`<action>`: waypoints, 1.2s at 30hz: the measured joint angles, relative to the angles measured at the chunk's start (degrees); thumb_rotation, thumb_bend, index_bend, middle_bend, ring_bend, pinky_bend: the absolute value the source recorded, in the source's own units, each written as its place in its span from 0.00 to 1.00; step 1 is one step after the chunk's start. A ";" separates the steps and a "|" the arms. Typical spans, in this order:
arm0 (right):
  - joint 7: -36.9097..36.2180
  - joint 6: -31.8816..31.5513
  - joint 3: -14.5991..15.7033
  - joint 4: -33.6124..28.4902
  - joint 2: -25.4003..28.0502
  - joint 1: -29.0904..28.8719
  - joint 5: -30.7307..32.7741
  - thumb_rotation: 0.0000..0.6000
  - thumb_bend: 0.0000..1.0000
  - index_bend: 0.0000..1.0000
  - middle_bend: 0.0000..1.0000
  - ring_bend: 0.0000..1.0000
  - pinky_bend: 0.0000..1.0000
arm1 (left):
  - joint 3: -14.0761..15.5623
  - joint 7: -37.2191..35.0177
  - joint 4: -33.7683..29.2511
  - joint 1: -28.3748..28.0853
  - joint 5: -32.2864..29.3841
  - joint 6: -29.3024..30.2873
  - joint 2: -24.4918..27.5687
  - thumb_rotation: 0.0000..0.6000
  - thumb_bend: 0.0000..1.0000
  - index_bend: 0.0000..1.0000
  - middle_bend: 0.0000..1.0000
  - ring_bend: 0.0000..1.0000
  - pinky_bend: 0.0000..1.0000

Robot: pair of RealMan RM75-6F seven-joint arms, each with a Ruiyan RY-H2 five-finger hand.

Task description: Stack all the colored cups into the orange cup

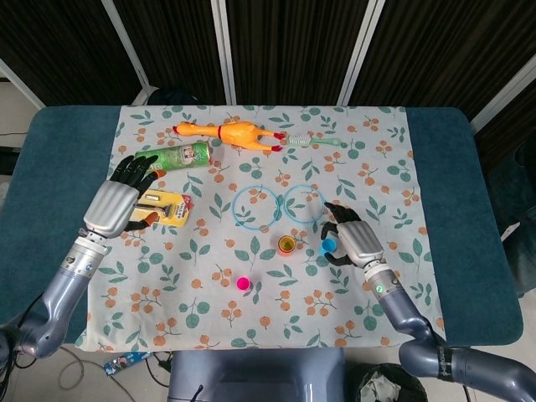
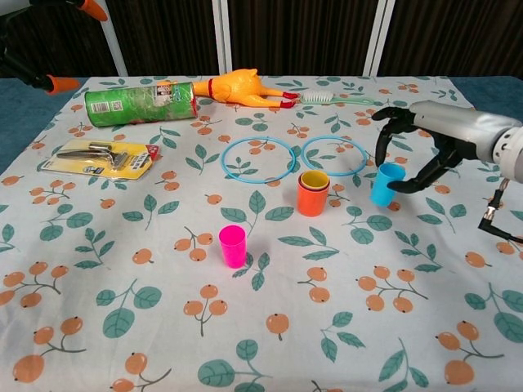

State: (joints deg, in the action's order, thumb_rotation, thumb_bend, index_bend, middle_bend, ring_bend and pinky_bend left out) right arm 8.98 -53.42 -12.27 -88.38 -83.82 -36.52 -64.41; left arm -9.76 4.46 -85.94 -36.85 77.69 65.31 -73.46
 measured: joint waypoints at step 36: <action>7.75 0.35 -3.39 -6.26 -1.46 -8.71 9.35 1.00 0.37 0.50 0.00 0.00 0.11 | -0.57 0.18 -0.39 0.21 0.63 0.02 0.56 1.00 0.24 0.19 0.00 0.00 0.00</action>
State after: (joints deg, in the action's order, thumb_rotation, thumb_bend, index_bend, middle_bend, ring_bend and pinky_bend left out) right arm 16.73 -53.07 -15.66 -94.64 -85.28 -45.23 -55.07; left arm -10.34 4.64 -86.32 -36.64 78.32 65.34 -72.90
